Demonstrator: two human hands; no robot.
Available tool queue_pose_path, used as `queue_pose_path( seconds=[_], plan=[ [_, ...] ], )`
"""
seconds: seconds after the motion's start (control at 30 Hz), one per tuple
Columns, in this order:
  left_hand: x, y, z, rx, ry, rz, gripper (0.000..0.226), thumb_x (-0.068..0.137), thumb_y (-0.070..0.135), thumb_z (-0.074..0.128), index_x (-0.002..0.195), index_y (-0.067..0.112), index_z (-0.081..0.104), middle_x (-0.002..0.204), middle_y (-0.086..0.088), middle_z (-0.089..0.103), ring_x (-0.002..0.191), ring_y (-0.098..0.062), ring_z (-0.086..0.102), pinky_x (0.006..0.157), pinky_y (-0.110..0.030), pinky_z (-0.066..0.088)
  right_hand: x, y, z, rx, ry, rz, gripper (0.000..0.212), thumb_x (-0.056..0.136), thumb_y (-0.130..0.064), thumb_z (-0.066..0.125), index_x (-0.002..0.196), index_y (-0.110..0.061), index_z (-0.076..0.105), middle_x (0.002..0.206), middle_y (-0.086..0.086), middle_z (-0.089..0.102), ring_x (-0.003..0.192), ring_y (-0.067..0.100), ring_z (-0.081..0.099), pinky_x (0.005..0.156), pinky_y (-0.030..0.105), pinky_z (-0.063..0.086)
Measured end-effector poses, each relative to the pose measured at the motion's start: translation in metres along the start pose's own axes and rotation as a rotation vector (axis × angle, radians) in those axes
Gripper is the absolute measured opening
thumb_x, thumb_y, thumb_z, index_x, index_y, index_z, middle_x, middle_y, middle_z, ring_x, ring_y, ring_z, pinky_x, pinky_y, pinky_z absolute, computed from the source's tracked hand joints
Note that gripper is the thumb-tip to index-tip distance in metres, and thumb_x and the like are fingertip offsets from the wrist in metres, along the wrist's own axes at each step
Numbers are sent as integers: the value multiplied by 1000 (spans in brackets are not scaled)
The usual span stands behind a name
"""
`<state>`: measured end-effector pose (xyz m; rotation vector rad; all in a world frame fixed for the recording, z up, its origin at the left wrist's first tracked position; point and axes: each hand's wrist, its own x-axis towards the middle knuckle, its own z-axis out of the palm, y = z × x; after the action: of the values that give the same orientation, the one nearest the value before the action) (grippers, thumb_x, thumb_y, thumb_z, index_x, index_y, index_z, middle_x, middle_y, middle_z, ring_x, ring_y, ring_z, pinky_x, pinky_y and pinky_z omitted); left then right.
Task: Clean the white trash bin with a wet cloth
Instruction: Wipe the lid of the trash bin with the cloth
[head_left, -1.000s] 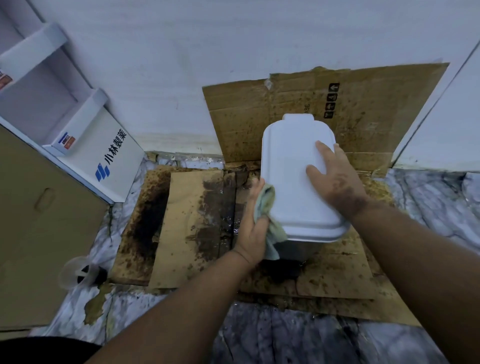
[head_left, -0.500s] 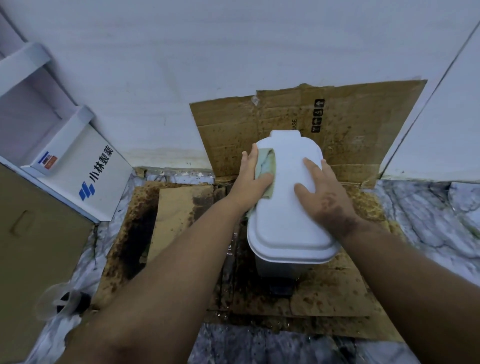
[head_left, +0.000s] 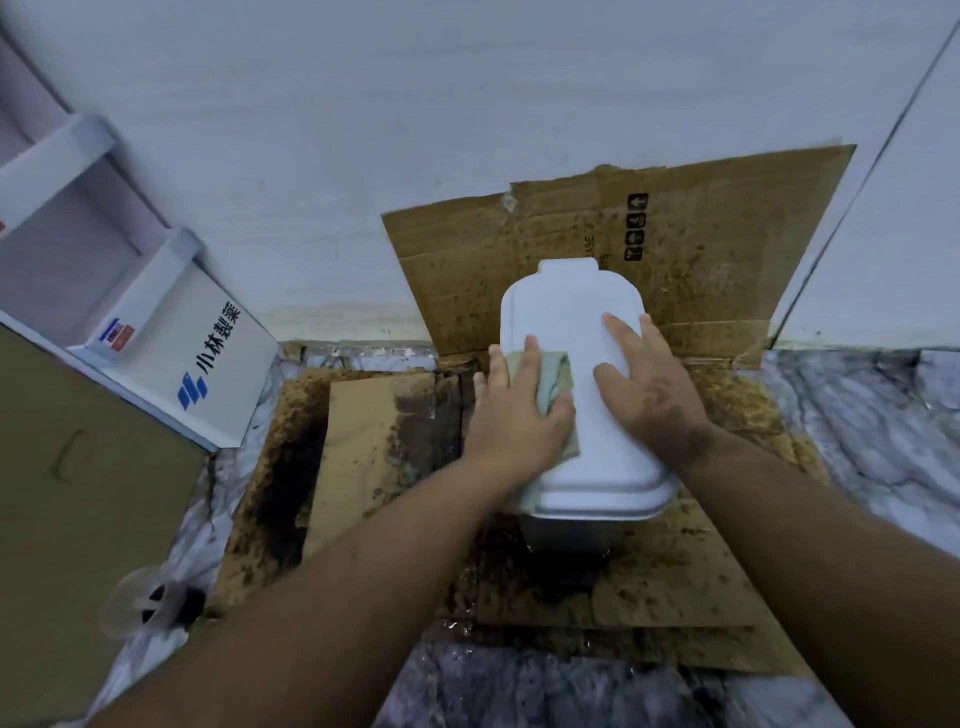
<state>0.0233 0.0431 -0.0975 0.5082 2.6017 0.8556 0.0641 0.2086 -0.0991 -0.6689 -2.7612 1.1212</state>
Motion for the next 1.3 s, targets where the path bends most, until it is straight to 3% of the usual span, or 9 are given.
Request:
queue_pose_path(
  seconds=[0.33,0.5,0.67,0.8,0.9,0.97,1.13,1.2,1.3],
  plan=[
    [151,33,-29,231,-29,51,77,93,58,25,163,33,5,170,-15,12,155,-46,5,125,-56,8,2,-2,1,6,21,12,63,96,-34,51,155,-33,28,167,8,13,153,23,13,120,37,17],
    [127,29,-32,96,-16,65,73,101,57,40,163,36,8,171,-16,2,157,-39,-3,125,-53,9,1,-2,0,34,17,-3,72,83,-47,44,152,-32,32,165,6,19,153,22,16,120,37,19],
    [37,0,-13,-175,-26,33,85,94,58,58,161,45,8,171,-6,-12,157,-33,8,123,-49,21,4,6,3,176,45,10,47,103,-29,39,150,-33,39,166,3,18,153,18,14,119,27,12],
    [-42,-8,30,-174,252,23,78,87,66,54,157,50,23,172,-1,9,152,-29,25,117,-45,32,3,4,0,227,19,-26,47,106,-15,35,152,-19,39,163,6,25,153,24,15,118,26,13],
    [-72,-4,65,-243,516,-3,77,83,72,46,152,37,45,165,-8,27,145,-31,34,111,-36,32,-6,1,-4,179,-3,-35,51,104,-17,39,154,-22,35,166,9,15,154,22,10,119,29,12],
    [-76,-2,78,-219,591,23,77,88,73,45,149,28,49,160,-14,32,142,-36,36,111,-44,35,-9,1,-7,181,-11,-15,55,101,-20,44,154,-28,34,167,8,10,154,19,9,115,26,16],
    [-71,-27,78,264,511,314,74,96,73,35,149,23,50,155,-31,36,140,-52,37,112,-63,33,-12,-3,-12,148,-60,-6,64,92,-36,44,155,-31,30,168,8,8,154,24,10,120,38,18],
    [-61,-32,63,366,442,393,73,95,74,33,149,28,49,158,-27,38,142,-51,38,115,-61,30,-12,-2,-12,124,-46,-21,59,99,-26,46,156,-29,29,167,11,8,153,26,12,118,36,20],
    [-48,-17,33,332,258,341,68,95,74,35,156,44,33,171,-10,15,156,-40,10,123,-53,14,-11,1,-10,94,-23,-48,58,101,-21,47,156,-27,29,167,12,9,153,26,14,116,32,21]
  ],
)
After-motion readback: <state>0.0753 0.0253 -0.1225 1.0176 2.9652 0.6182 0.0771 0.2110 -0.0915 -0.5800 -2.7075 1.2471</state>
